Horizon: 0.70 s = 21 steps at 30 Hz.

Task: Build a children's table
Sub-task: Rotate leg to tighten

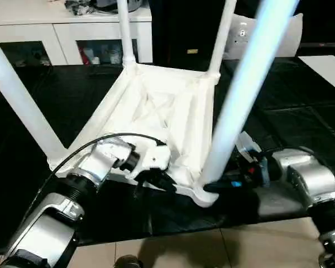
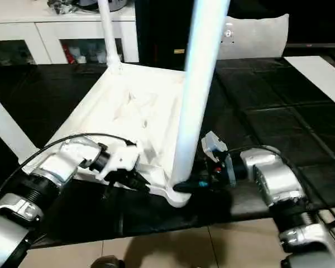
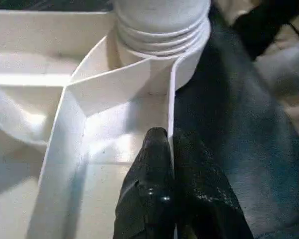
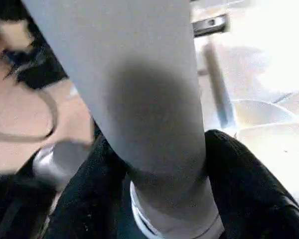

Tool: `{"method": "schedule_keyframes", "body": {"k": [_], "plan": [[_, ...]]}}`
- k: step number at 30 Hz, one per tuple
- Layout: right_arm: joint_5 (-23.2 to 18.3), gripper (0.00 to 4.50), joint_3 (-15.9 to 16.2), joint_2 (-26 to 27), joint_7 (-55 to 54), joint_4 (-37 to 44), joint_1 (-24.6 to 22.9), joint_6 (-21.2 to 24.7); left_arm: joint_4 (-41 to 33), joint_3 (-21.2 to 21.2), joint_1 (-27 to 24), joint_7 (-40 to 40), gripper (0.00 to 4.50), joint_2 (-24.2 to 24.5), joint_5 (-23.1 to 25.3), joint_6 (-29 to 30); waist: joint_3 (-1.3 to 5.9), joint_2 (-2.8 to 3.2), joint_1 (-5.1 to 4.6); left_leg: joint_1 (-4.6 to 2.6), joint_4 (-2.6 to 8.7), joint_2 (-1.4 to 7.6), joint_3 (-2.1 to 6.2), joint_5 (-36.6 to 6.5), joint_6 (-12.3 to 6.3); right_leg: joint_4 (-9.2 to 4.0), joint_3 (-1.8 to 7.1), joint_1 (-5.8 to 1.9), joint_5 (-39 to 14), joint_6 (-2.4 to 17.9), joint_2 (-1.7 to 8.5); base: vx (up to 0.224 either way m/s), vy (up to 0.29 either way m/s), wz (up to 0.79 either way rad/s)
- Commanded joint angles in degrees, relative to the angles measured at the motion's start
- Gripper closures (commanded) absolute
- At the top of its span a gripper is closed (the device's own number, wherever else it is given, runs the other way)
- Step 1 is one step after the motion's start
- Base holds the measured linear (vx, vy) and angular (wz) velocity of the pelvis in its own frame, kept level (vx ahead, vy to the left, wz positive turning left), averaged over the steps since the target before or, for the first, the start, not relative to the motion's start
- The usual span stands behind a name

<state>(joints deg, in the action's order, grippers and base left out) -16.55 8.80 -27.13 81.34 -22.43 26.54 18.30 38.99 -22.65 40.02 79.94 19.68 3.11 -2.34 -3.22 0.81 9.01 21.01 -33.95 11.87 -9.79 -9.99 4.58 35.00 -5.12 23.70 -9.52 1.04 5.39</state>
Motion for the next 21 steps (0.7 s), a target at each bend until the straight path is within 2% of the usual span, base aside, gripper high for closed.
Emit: {"method": "schedule_keyframes", "body": {"k": [1,2,3,5,6,7,8,9,10,11,12,13,16,17,18,21], "plan": [[0.8,2.41,-1.6,3.6,-11.1,-0.2,0.7,2.3,-1.9,1.4,1.7,-4.7,4.50,-3.0,-1.2,4.1,3.89,-0.61,-0.40,-0.38,4.10,1.16,0.04,-13.6,-1.23,-4.97,2.38,-3.24,-21.6,8.9,3.11,0.000,0.000,0.00],[1.6,2.41,-2.5,5.2,-15.3,-0.8,1.1,2.6,-2.2,1.8,1.8,-6.3,4.50,-3.5,-1.0,5.8,3.71,-0.54,-0.82,-0.55,4.21,1.00,0.11,-14.9,-0.51,-5.41,2.27,-3.10,-24.8,7.9,3.17,0.000,0.000,0.00],[2.4,2.44,-3.7,7.4,-21.1,-1.5,1.9,3.6,-2.5,2.6,1.9,-9.1,4.50,-4.6,-1.1,8.3,3.66,-0.67,-1.50,-0.25,4.37,0.77,0.41,-15.3,0.19,-5.59,2.01,-3.38,-27.7,6.5,3.22,0.000,0.000,0.00],[2.7,2.45,-4.4,8.5,-24.1,-1.8,2.3,4.3,-2.6,3.1,2.0,-10.7,4.50,-5.4,-1.2,9.6,3.56,-0.64,-2.34,0.11,4.54,0.65,0.61,-15.7,0.86,-5.78,1.71,-3.48,-29.9,5.2,3.18,0.000,0.000,0.00],[4.4,2.47,-5.9,11.6,-32.7,-3.1,3.7,5.5,-3.1,4.2,2.2,-15.5,4.50,-7.7,-1.3,12.8,3.75,-0.67,-3.26,0.11,4.38,0.44,0.64,-15.7,0.75,-6.17,1.57,-3.55,-30.9,4.1,3.18,0.000,0.000,0.00],[5.1,2.47,-6.6,12.8,-36.2,-3.6,4.2,6.0,-3.6,4.6,2.2,-17.1,4.50,-8.5,-1.1,13.9,3.69,-0.70,-3.76,0.25,4.41,0.44,0.63,-15.3,0.80,-6.07,1.64,-3.42,-29.9,4.4,3.06,0.000,0.000,0.00],[5.9,2.47,-7.2,13.8,-39.4,-4.3,4.7,6.4,-3.8,4.9,2.2,-18.9,4.50,-9.3,-0.8,14.8,3.84,-0.70,-4.31,0.75,4.38,0.27,0.77,-14.1,0.87,-5.84,1.45,-3.87,-28.4,4.6,3.02,0.000,0.000,0.00],[6.3,2.47,-7.7,14.9,-42.1,-4.9,5.3,6.6,-3.9,5.2,2.3,-20.6,4.50,-10.2,-0.4,15.6,3.99,-0.76,-4.89,0.56,4.25,0.17,0.62,-13.7,0.49,-6.00,1.50,-3.62,-27.0,4.9,2.89,0.000,0.000,0.00],[6.4,2.47,-8.2,15.5,-43.6,-5.1,5.6,6.5,-4.0,5.3,2.3,-21.4,4.50,-10.6,-0.3,15.9,4.01,-0.75,-5.05,0.36,4.11,0.17,0.50,-13.5,0.14,-5.98,1.59,-3.45,-26.1,5.4,2.89,0.000,0.000,0.00],[5.9,2.47,-8.9,16.6,-45.4,-5.4,5.9,5.7,-4.1,5.5,2.3,-23.2,4.50,-11.4,0.1,16.2,4.06,-0.81,-5.17,0.31,3.96,0.08,0.38,-13.2,-0.30,-6.00,1.65,-3.39,-25.3,5.7,2.83,0.000,0.000,0.00],[5.8,2.47,-9.3,17.5,-46.3,-5.5,6.0,4.7,-4.4,5.6,2.3,-24.8,4.50,-12.1,0.6,16.8,4.24,-0.72,-5.22,0.23,3.78,0.12,0.19,-11.8,-1.47,-5.84,1.77,-3.34,-22.5,6.9,2.69,0.000,0.000,0.00],[5.7,1.94,-9.6,18.0,-46.8,-5.5,6.1,4.1,-4.7,5.6,2.3,-25.9,4.50,-12.6,0.9,17.2,4.29,-0.69,-5.23,0.27,3.76,0.19,0.12,-11.2,-1.81,-5.71,1.84,-3.40,-21.1,7.4,2.69,0.000,0.000,0.00],[4.7,1.75,-10.2,19.2,-46.6,-4.3,5.4,3.5,-5.8,5.3,2.1,-26.3,4.50,-13.4,0.8,17.5,4.60,-0.36,-4.66,0.31,3.75,0.55,0.09,-8.3,-3.00,-4.82,1.95,-3.70,-13.2,10.1,2.71,0.000,0.000,0.00],[4.8,1.75,-10.1,19.1,-46.0,-3.6,5.0,3.0,-6.0,5.3,2.1,-26.5,4.50,-13.4,0.9,17.5,4.76,-0.33,-4.37,-0.03,3.60,0.74,-0.05,-7.2,-3.46,-4.51,2.06,-3.55,-9.6,11.6,2.64,0.000,0.000,0.00],[4.9,1.45,-9.5,18.2,-44.0,-2.1,3.9,2.3,-5.9,5.3,2.1,-26.7,4.50,-12.8,1.4,16.8,4.81,-0.30,-4.02,0.09,3.56,0.77,-0.03,-6.0,-3.97,-3.97,2.07,-3.74,-6.2,12.8,2.54,0.000,0.000,0.00],[4.4,1.30,-9.2,16.5,-41.2,-0.6,2.5,1.2,-5.8,5.2,2.0,-26.2,4.50,-11.7,1.6,15.7,4.79,-0.13,-3.37,-0.06,3.49,0.93,-0.10,-6.1,-4.81,-3.74,2.10,-3.70,-3.4,13.8,2.55,0.000,0.000,0.00]]}}
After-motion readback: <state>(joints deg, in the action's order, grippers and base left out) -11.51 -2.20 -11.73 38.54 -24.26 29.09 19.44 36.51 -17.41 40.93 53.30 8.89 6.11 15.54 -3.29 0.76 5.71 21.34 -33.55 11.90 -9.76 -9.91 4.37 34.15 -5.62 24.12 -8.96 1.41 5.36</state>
